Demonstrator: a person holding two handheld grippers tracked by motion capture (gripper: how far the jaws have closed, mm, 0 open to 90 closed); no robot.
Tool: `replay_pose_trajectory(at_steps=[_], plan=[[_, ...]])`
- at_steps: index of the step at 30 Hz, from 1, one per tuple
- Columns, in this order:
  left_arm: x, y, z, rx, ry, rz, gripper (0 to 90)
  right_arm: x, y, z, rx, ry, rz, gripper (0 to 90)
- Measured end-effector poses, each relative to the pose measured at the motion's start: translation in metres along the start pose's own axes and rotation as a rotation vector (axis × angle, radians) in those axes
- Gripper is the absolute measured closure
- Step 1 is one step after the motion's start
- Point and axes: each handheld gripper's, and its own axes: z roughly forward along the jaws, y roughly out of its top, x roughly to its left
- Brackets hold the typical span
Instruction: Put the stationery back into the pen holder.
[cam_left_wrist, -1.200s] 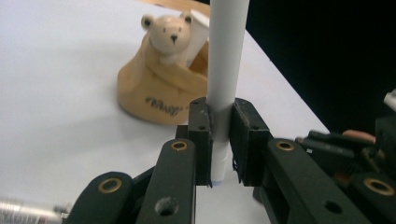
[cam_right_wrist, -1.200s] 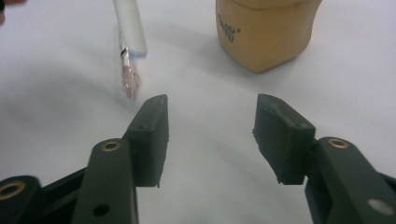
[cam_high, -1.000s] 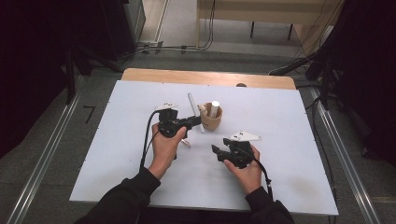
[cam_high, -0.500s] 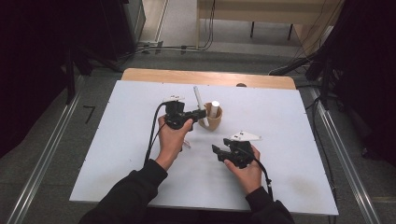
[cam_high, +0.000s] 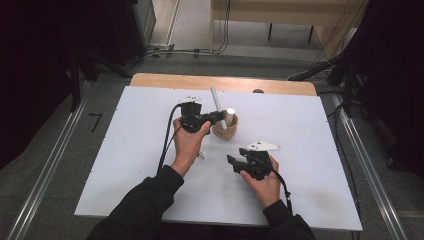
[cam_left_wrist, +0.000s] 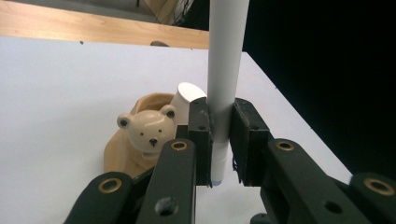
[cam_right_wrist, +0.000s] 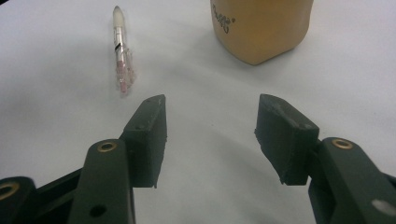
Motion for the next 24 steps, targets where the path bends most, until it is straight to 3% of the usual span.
replay_pose_trajectory(at_steps=[12,24], plan=[[-0.007,0.004,0.01,-0.017,0.057,0.08,79.3,0.001,0.0,0.0,-0.004,0.003,0.002,41.6],[-0.004,0.001,0.023,-0.003,0.097,0.104,78.6,0.0,0.0,0.0,-0.006,0.005,0.0,41.6]])
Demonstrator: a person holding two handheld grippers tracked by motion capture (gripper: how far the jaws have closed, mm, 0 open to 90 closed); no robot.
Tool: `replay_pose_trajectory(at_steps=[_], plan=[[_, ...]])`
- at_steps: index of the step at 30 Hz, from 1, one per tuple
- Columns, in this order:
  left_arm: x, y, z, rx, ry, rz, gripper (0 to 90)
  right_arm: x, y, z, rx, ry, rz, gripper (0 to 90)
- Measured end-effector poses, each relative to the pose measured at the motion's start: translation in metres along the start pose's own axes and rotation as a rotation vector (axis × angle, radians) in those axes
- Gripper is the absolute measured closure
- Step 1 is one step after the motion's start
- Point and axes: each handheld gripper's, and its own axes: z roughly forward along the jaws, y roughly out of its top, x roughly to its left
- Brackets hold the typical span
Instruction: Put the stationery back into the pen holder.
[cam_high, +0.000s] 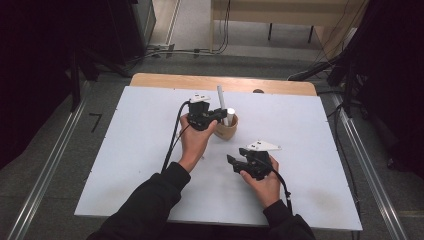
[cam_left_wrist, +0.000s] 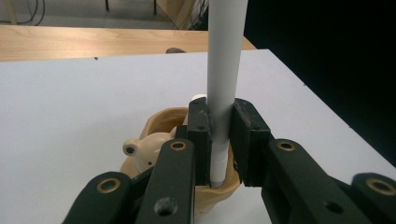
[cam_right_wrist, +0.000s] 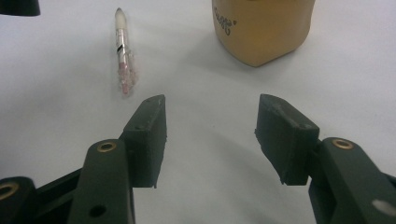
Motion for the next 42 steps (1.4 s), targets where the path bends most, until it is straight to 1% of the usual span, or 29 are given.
replay_pose_trajectory(at_steps=[1,4,7,9,14,15,17,18,20,21,22,23,25,27,28,30,32,35,37,40,42], plan=[[0.0,0.0,0.001,0.002,0.006,0.002,78.5,0.0,0.0,0.0,0.0,0.0,-0.001,41.6],[0.0,0.0,0.003,0.002,0.002,0.005,78.0,0.0,0.0,0.0,0.0,0.0,-0.002,41.6],[-0.004,0.001,0.004,0.0,0.005,0.019,72.1,0.0,0.0,0.0,0.0,0.002,-0.001,41.6],[-0.005,0.001,0.004,-0.003,0.008,0.028,69.9,0.0,0.0,0.0,0.0,0.002,0.001,41.6],[-0.006,0.002,-0.001,-0.006,0.0,0.027,64.2,0.0,0.0,0.0,-0.002,0.003,-0.002,41.3],[-0.006,0.002,-0.002,-0.006,0.0,0.027,62.0,0.0,0.0,0.0,-0.002,0.004,0.0,41.1],[-0.008,0.003,-0.005,-0.002,-0.011,0.033,60.6,0.0,0.0,0.0,-0.001,0.005,0.001,40.9],[-0.009,0.003,-0.008,0.003,-0.01,0.044,57.9,0.0,0.0,0.001,0.0,0.009,0.003,40.2],[-0.011,0.003,-0.012,0.003,-0.017,0.052,57.1,0.001,0.0,0.001,0.0,0.003,0.003,37.1],[-0.012,0.003,-0.014,0.001,-0.022,0.054,55.2,0.001,0.0,0.001,0.0,0.0,0.002,35.5],[-0.013,0.003,-0.018,-0.002,-0.025,0.057,53.9,0.001,0.0,0.001,0.001,-0.004,0.002,31.9],[-0.014,0.003,-0.02,-0.005,-0.029,0.058,53.9,0.001,0.0,0.001,0.003,-0.016,-0.001,31.3],[-0.014,0.003,-0.025,-0.011,-0.034,0.059,51.8,0.001,0.0,0.0,-0.003,-0.025,-0.01,31.6],[-0.014,0.003,-0.03,-0.015,-0.037,0.054,51.8,0.003,0.0,-0.001,-0.025,-0.04,-0.029,33.9],[-0.014,0.002,-0.033,-0.017,-0.039,0.053,51.8,0.003,0.001,-0.002,-0.033,-0.029,-0.027,33.9],[-0.013,0.001,-0.037,-0.02,-0.044,0.05,51.8,0.004,0.001,-0.002,-0.047,-0.029,-0.037,33.7],[-0.013,0.0,-0.04,-0.022,-0.051,0.05,51.8,0.004,0.001,-0.001,-0.047,-0.019,-0.036,33.7],[-0.013,-0.001,-0.042,-0.021,-0.054,0.05,51.7,0.006,0.0,0.001,-0.027,-0.024,-0.037,33.8],[-0.013,-0.002,-0.045,-0.023,-0.053,0.053,50.1,0.006,0.0,0.001,-0.02,-0.025,-0.035,33.5],[-0.013,-0.003,-0.049,-0.025,-0.055,0.049,48.1,0.005,0.001,0.001,-0.018,-0.024,-0.033,30.9],[-0.012,-0.006,-0.051,-0.018,-0.055,0.051,45.7,0.006,0.001,0.001,-0.012,-0.024,-0.028,28.7]])
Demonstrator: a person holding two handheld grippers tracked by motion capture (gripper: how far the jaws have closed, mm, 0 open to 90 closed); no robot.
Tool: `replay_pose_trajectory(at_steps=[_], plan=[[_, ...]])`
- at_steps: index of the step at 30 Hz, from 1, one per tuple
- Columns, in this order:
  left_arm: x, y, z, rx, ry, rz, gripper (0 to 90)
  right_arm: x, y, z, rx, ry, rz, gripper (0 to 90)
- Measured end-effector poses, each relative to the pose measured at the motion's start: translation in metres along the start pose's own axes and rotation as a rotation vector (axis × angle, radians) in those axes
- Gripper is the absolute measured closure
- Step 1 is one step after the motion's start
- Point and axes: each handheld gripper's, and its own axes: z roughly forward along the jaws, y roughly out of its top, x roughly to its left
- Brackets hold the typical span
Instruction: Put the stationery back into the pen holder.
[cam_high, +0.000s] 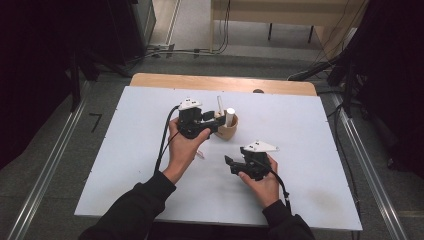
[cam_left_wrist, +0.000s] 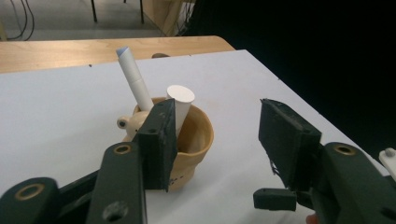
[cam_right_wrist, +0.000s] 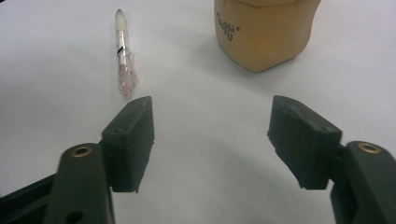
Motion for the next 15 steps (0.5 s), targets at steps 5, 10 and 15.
replay_pose_trajectory(at_steps=[5,10,15], plan=[[0.003,-0.008,-0.007,0.002,0.009,-0.012,39.1,0.002,0.001,0.001,0.007,0.009,-0.007,25.1],[0.008,-0.014,-0.014,-0.004,0.012,-0.032,35.4,0.005,0.001,0.003,0.013,0.015,-0.019,23.7],[0.014,-0.02,-0.023,-0.019,0.02,-0.051,29.1,0.008,0.002,0.006,0.015,0.024,-0.021,23.1]])
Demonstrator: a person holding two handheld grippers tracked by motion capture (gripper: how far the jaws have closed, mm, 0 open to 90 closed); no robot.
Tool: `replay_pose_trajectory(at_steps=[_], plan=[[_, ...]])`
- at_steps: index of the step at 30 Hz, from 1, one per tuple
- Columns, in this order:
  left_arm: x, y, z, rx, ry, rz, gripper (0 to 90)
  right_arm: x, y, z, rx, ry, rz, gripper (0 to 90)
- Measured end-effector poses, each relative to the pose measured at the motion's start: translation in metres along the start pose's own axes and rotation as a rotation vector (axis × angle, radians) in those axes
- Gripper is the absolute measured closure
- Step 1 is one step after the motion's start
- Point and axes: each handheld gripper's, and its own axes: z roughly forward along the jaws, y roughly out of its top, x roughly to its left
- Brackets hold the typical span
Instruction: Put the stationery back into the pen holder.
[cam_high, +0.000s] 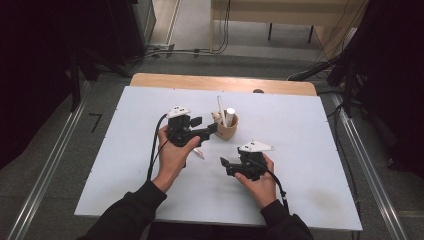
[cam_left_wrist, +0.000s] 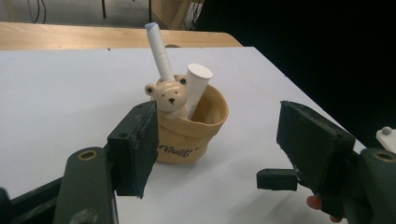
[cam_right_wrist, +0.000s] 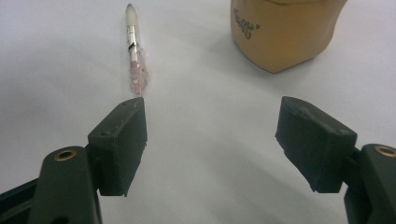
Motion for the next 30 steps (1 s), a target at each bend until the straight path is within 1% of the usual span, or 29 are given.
replay_pose_trajectory(at_steps=[4,8,9,10,15,18,19,24,30], plan=[[0.005,-0.006,-0.006,-0.008,0.007,-0.006,23.6,0.003,0.002,0.002,0.003,0.007,-0.005,22.8],[0.01,-0.012,-0.012,-0.013,0.033,0.001,22.2,0.005,0.004,0.005,0.003,0.012,-0.011,22.7],[0.012,-0.013,-0.014,-0.013,0.037,-0.001,22.2,0.006,0.004,0.006,0.005,0.014,-0.006,22.7],[0.014,-0.014,-0.015,-0.01,0.041,-0.001,22.2,0.006,0.004,0.007,0.004,0.012,-0.013,22.7],[0.024,-0.021,-0.022,-0.014,0.078,-0.009,21.7,0.008,0.006,0.01,0.007,0.016,-0.017,22.7],[0.029,-0.025,-0.026,-0.015,0.089,-0.024,21.7,0.011,0.008,0.013,0.006,0.02,-0.022,22.7],[0.031,-0.026,-0.026,-0.014,0.092,-0.026,21.7,0.013,0.01,0.014,0.003,0.024,-0.018,22.7],[0.038,-0.03,-0.031,-0.011,0.113,-0.038,20.8,0.018,0.014,0.02,0.004,0.032,-0.027,22.8],[0.044,-0.034,-0.037,-0.007,0.13,-0.043,20.0,0.023,0.018,0.026,0.001,0.041,-0.037,23.3]])
